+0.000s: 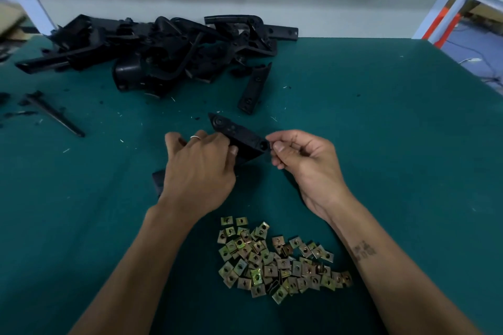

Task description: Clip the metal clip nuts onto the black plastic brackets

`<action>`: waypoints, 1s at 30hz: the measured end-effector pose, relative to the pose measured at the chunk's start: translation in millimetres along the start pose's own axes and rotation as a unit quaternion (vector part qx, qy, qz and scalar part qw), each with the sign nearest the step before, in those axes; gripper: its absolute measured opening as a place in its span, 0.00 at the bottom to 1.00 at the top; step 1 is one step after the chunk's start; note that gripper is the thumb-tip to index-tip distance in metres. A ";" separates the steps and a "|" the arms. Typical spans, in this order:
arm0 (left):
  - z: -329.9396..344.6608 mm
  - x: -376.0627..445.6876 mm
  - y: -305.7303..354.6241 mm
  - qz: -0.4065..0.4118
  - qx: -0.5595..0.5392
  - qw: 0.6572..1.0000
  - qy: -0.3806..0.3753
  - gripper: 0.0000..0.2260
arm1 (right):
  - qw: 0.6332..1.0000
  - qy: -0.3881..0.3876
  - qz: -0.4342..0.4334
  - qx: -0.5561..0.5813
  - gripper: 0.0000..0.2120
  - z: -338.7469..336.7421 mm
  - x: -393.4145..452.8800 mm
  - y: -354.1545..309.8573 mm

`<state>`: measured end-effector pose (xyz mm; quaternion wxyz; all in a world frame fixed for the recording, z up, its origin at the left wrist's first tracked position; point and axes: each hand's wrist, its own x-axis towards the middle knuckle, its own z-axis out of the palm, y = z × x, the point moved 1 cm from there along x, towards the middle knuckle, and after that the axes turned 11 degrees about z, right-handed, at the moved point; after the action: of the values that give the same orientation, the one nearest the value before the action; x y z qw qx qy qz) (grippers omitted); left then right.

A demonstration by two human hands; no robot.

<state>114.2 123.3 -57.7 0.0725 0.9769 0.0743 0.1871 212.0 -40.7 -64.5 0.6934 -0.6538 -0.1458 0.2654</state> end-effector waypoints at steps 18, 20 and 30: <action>5.9 -4.8 9.1 0.056 -0.029 0.997 0.053 0.26 | 0.996 -0.002 -0.025 0.087 0.08 -6.2 0.9 -1.1; 4.7 -4.9 9.1 0.056 -0.032 0.997 0.051 0.26 | 0.997 0.004 -0.033 0.072 0.07 -5.3 0.9 0.0; 3.3 -4.9 9.2 0.069 -0.033 0.996 0.049 0.29 | 0.997 0.014 -0.048 0.057 0.07 1.5 -2.3 -0.4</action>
<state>112.0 113.1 -60.9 0.0876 0.9665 0.0044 0.2414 209.3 -40.7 -63.7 0.7435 -0.6092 -0.1520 0.2301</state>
